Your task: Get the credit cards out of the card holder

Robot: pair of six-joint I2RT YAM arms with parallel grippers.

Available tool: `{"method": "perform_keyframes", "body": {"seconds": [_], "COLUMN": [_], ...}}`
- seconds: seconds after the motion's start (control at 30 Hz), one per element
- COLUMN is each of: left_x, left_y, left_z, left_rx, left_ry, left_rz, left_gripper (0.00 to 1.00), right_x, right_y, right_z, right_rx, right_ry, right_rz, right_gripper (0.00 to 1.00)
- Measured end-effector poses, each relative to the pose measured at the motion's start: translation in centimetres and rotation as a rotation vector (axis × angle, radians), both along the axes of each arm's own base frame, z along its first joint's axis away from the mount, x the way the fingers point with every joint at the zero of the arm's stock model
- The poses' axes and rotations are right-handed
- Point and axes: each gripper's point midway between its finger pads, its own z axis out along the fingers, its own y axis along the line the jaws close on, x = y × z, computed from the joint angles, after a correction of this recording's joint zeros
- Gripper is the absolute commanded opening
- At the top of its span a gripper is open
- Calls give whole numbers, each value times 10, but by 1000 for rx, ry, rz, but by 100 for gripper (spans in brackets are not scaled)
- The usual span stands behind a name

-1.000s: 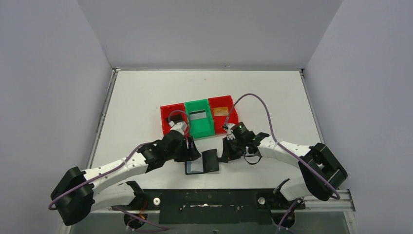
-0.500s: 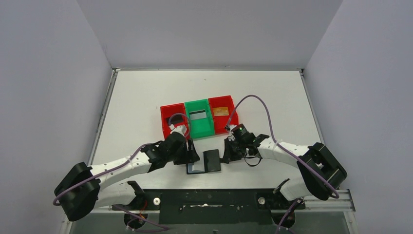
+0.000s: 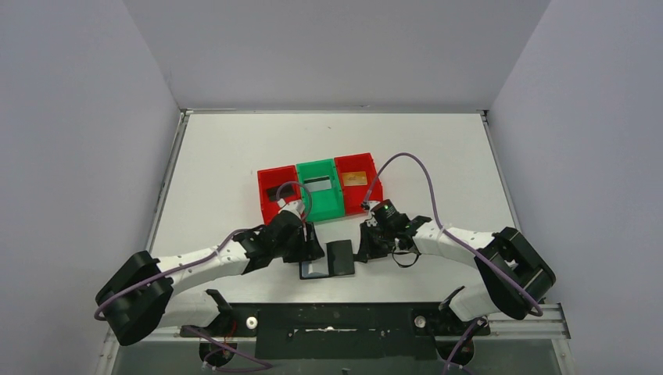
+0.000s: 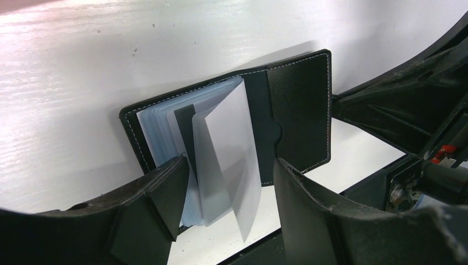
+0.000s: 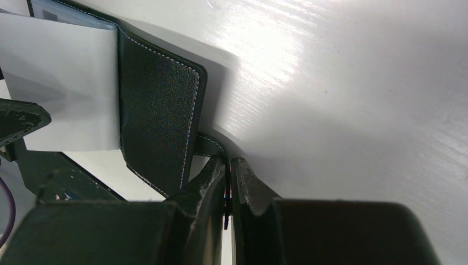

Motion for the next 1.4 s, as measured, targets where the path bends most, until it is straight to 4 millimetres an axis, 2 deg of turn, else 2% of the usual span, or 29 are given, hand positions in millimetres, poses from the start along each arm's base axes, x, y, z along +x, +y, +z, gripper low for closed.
{"method": "perform_keyframes", "body": {"seconds": [0.13,0.5,0.63,0.93,1.07,1.27,1.33,1.4], "left_x": [0,8,4,2,4,1,0,-1], "left_y": [-3,-13,-17,-52,-67,-71,-71,-70], "left_z": [-2,18,20,36,30,3,-4,-9], "left_rx": [-5,-39,-56,-175,-186,-135,-119,-107], "left_ry": [1,-48,-43,-29,-1,61,75,82], "left_rz": [-17,-39,-67,-187,-219,-228,-228,-226], "left_gripper": [56,54,54,54,53,51,51,49], "right_x": [-1,2,4,8,9,10,13,16], "right_y": [0,3,5,14,17,14,10,6], "right_z": [-1,-1,-1,0,1,8,12,19], "right_rx": [-1,14,24,86,125,156,150,155], "right_ry": [4,3,1,-2,-4,-20,-38,-64], "right_rz": [-4,-20,-31,-77,-110,-179,-211,-248], "right_gripper": [7,8,9,20,27,50,51,40]}}
